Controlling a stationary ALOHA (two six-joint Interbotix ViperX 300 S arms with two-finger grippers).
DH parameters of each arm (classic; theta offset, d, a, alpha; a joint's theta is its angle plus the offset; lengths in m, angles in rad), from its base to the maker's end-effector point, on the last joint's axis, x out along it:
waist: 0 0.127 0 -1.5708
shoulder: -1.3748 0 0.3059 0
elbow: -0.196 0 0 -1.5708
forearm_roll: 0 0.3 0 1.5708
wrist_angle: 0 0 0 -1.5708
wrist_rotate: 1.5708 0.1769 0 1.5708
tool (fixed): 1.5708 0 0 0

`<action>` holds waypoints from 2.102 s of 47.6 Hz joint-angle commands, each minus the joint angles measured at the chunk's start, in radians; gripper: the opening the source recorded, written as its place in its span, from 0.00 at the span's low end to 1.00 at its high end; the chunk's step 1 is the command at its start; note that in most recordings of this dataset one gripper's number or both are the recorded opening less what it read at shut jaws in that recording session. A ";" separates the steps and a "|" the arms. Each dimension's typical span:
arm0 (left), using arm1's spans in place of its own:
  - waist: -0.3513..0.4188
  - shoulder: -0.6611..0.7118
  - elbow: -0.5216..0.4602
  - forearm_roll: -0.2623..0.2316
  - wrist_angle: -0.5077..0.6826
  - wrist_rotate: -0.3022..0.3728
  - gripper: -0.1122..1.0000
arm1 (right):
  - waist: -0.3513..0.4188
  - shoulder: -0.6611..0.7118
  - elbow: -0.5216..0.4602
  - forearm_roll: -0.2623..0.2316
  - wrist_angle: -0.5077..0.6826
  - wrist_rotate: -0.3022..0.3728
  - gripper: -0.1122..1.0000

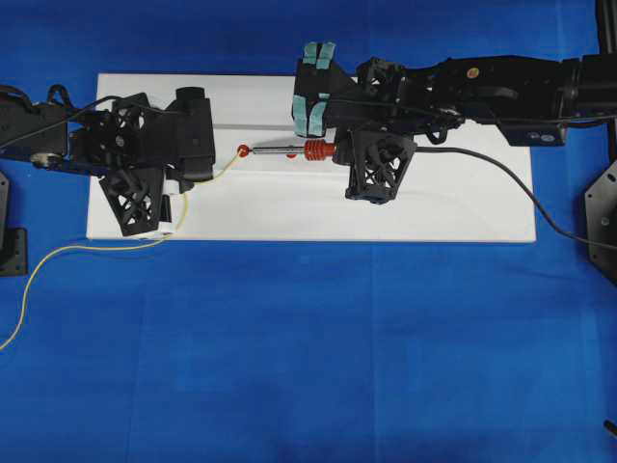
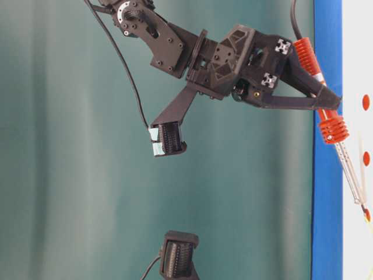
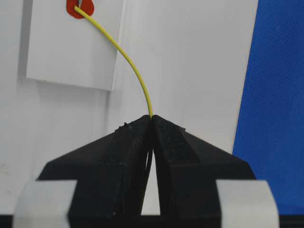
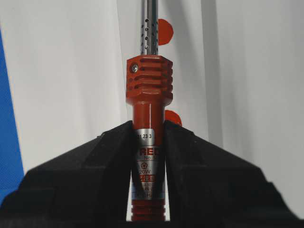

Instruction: Touch the tip of the soldering iron to the tip of the solder at the mark.

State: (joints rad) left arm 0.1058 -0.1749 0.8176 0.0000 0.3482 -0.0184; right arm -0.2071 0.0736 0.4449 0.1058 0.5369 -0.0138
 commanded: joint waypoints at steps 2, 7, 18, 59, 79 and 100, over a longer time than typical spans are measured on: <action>-0.002 -0.006 -0.026 0.000 0.008 0.000 0.12 | -0.002 -0.012 -0.015 -0.006 -0.003 0.002 0.16; -0.002 -0.006 -0.025 0.002 0.011 -0.002 0.12 | 0.000 -0.012 -0.015 -0.008 -0.003 0.002 0.16; 0.000 -0.006 -0.026 0.000 0.011 0.000 0.12 | 0.000 -0.012 -0.015 -0.008 -0.003 0.002 0.16; -0.002 -0.006 -0.026 0.000 0.012 0.002 0.12 | 0.000 -0.012 -0.014 -0.008 -0.003 0.002 0.16; -0.002 -0.006 -0.029 0.000 0.012 0.002 0.12 | 0.000 -0.012 -0.014 -0.008 -0.003 0.002 0.16; -0.002 -0.029 -0.046 0.002 0.057 0.003 0.12 | 0.000 -0.012 -0.014 -0.008 -0.003 0.002 0.16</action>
State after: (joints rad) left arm 0.1058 -0.1764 0.7961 -0.0015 0.3912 -0.0169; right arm -0.2086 0.0736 0.4464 0.0997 0.5369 -0.0138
